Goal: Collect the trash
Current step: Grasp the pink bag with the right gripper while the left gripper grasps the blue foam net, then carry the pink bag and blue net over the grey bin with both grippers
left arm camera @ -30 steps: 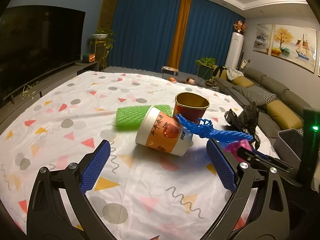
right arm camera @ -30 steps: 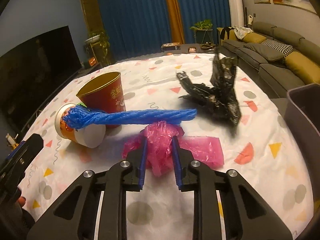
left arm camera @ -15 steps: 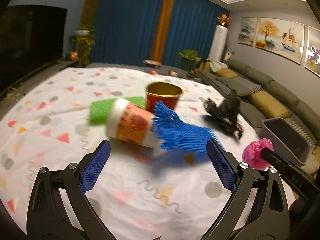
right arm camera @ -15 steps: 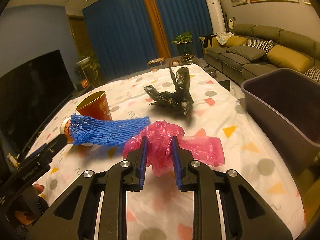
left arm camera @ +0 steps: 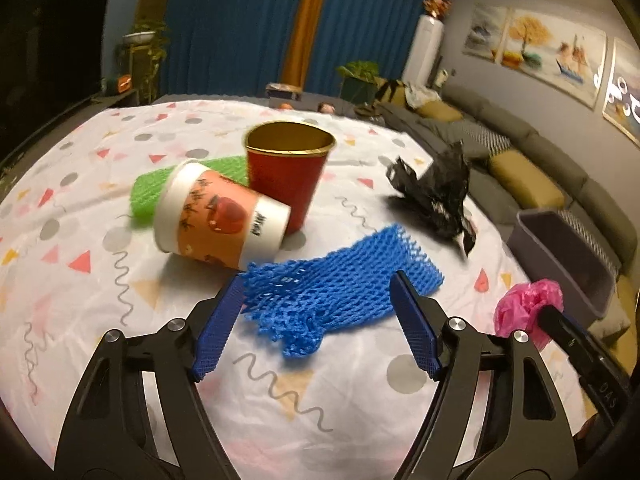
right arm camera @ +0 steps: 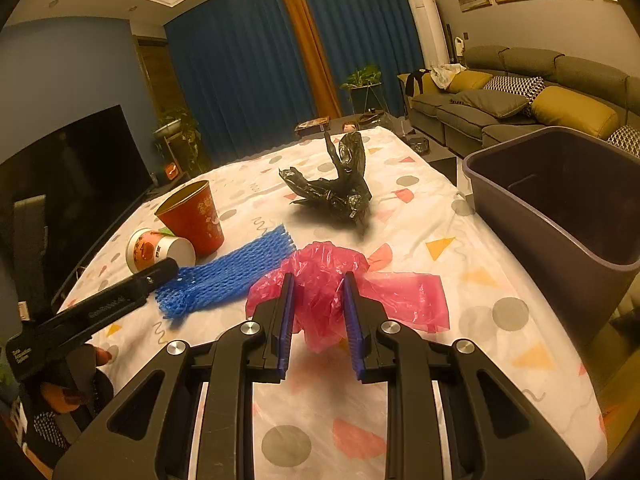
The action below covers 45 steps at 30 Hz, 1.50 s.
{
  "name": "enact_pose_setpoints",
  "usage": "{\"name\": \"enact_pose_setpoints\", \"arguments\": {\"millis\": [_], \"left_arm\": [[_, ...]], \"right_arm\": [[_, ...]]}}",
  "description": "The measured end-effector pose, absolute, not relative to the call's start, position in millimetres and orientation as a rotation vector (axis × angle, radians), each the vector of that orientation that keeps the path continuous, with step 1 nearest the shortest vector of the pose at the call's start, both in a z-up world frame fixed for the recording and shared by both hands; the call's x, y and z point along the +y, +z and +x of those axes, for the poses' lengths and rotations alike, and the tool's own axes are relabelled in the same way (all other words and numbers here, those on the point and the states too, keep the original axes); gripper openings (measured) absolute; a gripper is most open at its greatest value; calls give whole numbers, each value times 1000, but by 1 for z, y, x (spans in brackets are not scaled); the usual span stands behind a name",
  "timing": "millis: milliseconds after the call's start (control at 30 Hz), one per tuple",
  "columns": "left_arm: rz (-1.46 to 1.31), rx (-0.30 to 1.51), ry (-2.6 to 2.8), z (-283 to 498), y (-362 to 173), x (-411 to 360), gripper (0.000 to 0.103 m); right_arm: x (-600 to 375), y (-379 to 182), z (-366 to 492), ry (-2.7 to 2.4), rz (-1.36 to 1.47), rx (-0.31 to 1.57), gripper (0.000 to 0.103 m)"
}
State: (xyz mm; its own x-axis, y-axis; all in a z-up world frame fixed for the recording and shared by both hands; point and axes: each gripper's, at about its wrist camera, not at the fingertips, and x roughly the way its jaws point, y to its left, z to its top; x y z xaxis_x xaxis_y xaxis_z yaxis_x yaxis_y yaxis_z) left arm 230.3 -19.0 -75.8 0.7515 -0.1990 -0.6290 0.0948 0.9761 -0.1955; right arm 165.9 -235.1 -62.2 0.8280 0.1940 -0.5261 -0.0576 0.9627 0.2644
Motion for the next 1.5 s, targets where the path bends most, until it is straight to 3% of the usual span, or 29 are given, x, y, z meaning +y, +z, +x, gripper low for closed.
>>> {"name": "enact_pose_setpoints", "arguments": {"millis": [667, 733, 967, 1000, 1500], "left_arm": [[50, 908, -121, 263, -106, -58, 74], [62, 904, -125, 262, -105, -60, 68], [78, 884, -211, 257, -102, -68, 14], [77, 884, -219, 257, -102, -69, 10], [-8, 758, -285, 224, -68, -77, 8]], "right_arm": [[-240, -62, 162, 132, 249, 586, 24], [-239, -62, 162, 132, 247, 588, 24], [-242, -62, 159, 118, 246, 588, 24], [-243, -62, 158, 114, 246, 587, 24], [-258, -51, 141, 76, 241, 554, 24]]}}
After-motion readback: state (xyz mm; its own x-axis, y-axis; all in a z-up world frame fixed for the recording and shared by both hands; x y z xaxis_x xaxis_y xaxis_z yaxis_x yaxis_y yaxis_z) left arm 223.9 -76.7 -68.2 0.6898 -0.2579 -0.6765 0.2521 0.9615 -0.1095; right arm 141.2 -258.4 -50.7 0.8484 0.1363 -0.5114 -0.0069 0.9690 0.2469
